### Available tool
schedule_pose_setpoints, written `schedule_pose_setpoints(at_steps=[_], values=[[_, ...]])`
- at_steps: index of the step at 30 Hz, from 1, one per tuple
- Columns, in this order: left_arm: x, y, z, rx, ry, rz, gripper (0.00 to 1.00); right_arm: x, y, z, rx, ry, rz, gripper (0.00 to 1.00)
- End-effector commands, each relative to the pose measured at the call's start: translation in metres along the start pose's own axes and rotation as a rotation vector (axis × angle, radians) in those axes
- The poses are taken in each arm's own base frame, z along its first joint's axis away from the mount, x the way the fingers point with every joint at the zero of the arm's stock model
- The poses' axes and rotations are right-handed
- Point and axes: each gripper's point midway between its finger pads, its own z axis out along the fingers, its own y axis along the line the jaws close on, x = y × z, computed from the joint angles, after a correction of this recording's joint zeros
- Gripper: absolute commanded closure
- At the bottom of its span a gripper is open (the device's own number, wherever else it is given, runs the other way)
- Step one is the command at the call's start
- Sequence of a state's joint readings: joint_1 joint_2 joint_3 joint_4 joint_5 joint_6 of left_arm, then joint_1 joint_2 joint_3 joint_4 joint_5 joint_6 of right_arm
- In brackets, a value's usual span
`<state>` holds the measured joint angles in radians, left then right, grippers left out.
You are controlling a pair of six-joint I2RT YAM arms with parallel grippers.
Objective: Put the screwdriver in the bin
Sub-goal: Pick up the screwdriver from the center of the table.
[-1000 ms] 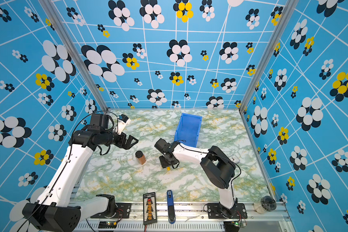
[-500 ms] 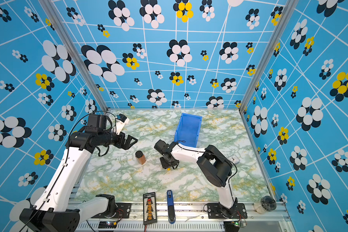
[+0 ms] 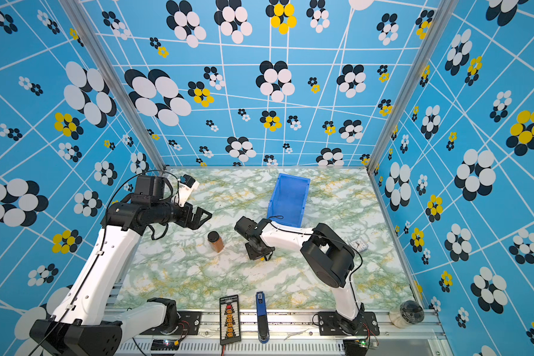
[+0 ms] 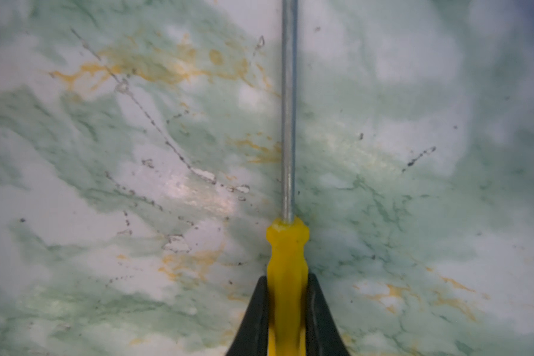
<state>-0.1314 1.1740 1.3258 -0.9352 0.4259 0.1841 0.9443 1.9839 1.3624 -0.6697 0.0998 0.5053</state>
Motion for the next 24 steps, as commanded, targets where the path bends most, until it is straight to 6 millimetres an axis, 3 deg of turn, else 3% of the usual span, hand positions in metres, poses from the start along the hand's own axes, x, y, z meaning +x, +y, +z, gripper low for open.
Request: schedule_pose_setpoints(at_steps=[1,11,24], values=[[-0.014,-0.002,-0.012,-0.023,-0.052,0.028,0.01,0.005,-0.003,0.001,0.035,0.018,-0.023,0.88],[-0.017,0.001,-0.013,-0.048,-0.072,0.053,0.01,-0.01,0.001,-0.039,-0.017,-0.063,-0.033,0.9],[-0.024,0.005,-0.008,-0.055,-0.075,0.053,0.01,-0.014,-0.004,-0.088,-0.038,-0.122,-0.066,0.9]])
